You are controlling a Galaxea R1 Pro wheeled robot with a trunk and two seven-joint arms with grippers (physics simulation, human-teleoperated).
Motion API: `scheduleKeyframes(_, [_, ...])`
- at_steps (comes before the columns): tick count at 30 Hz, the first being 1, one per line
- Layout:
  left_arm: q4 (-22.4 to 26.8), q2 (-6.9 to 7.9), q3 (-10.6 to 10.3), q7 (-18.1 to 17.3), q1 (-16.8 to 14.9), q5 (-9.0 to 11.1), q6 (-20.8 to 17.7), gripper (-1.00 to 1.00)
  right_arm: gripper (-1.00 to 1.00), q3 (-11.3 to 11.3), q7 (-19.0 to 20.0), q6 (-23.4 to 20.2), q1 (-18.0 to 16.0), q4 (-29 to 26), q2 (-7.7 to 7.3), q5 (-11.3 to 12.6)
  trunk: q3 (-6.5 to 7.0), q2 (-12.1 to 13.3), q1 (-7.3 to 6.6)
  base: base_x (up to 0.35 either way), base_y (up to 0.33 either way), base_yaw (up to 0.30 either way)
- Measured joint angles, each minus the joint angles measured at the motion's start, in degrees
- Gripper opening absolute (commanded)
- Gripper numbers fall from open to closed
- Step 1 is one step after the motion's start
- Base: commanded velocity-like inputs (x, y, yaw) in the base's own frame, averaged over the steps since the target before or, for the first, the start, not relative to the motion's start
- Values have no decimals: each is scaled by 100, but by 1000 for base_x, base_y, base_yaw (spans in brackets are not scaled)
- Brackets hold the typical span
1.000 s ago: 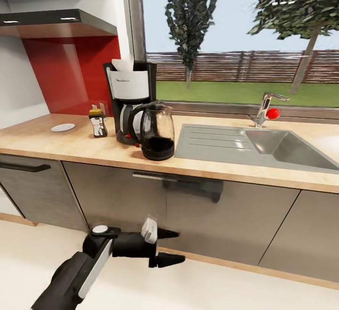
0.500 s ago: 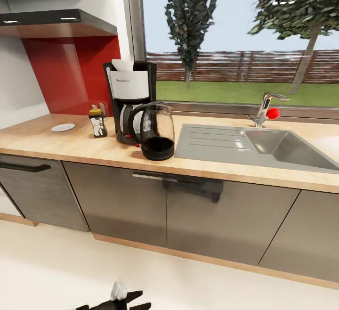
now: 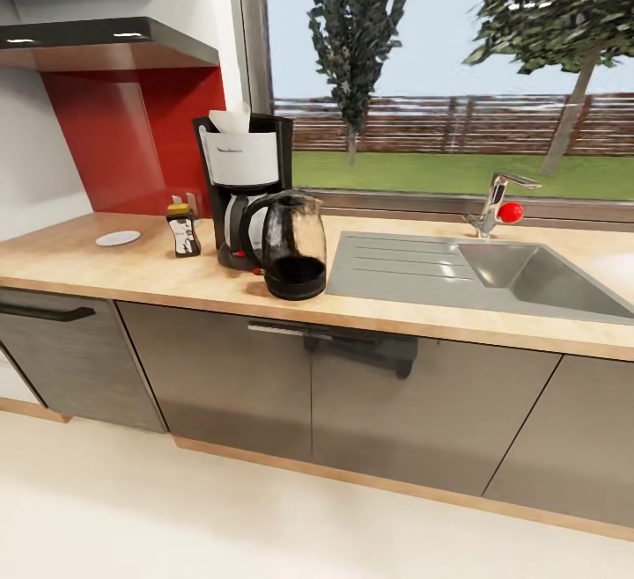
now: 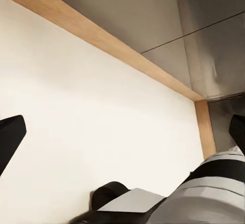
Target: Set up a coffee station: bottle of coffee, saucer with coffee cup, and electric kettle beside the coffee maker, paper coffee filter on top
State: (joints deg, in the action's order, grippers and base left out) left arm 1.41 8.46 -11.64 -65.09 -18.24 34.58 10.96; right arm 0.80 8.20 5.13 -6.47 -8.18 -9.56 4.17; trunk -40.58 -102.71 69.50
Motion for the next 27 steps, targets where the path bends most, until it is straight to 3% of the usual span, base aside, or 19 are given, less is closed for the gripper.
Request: scheduleKeyframes(27, [-7, -6, 36, 4, 8, 7, -13, 100, 100, 7, -2, -4, 0, 143, 87, -4, 0, 0, -1, 4, 3, 0])
